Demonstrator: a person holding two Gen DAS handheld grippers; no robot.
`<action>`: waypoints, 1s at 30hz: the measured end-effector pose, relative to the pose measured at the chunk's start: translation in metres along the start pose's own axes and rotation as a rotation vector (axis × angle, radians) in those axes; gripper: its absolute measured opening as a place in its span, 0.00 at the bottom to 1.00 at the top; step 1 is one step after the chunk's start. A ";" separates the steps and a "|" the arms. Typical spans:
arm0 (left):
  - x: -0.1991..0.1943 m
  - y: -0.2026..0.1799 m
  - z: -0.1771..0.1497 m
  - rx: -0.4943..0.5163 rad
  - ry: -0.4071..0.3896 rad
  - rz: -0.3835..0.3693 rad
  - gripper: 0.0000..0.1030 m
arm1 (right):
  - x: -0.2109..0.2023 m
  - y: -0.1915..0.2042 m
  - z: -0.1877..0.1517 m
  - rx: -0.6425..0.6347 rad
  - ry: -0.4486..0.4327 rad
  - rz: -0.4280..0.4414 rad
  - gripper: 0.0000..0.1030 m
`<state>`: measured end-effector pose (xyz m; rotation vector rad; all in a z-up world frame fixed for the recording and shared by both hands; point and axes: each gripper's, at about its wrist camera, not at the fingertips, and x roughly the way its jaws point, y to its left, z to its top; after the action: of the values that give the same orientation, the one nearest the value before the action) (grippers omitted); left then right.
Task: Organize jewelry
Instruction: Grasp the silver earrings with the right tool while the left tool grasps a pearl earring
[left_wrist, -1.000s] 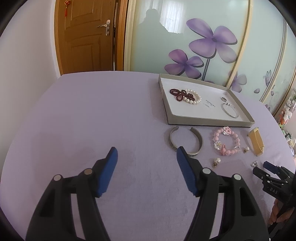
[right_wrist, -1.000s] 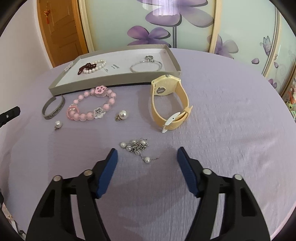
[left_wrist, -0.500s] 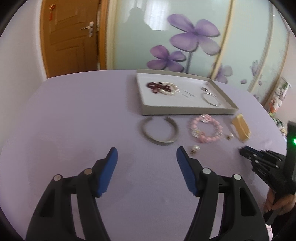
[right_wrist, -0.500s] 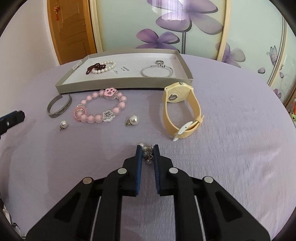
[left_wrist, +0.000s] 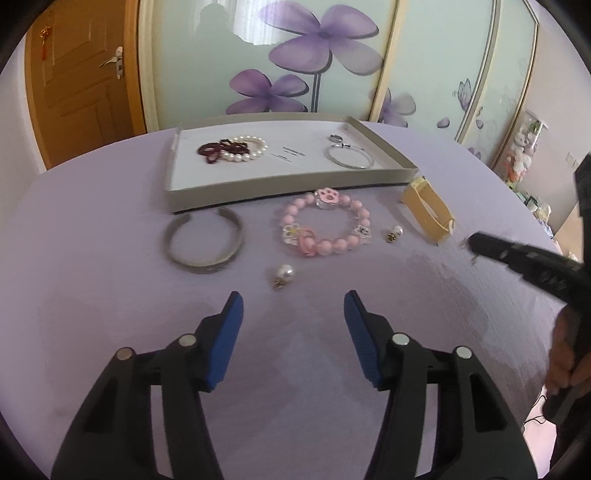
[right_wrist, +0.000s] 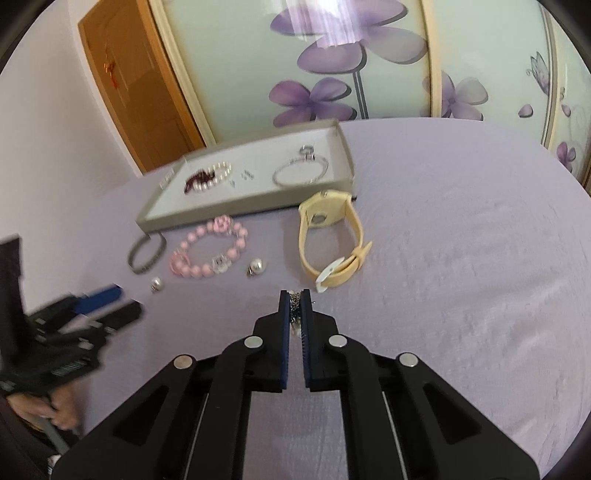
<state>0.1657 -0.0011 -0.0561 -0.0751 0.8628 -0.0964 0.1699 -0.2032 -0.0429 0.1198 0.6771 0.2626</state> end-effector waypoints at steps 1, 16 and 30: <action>0.004 -0.002 0.001 -0.001 0.004 0.004 0.51 | -0.002 -0.002 0.001 0.011 -0.002 0.011 0.05; 0.032 -0.006 0.012 0.003 0.026 0.054 0.19 | -0.010 -0.019 0.012 0.092 -0.023 0.094 0.06; 0.004 0.005 0.005 -0.015 -0.010 0.038 0.06 | -0.024 -0.003 0.018 0.068 -0.056 0.118 0.06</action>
<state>0.1723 0.0034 -0.0566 -0.0737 0.8545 -0.0537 0.1643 -0.2134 -0.0151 0.2317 0.6243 0.3487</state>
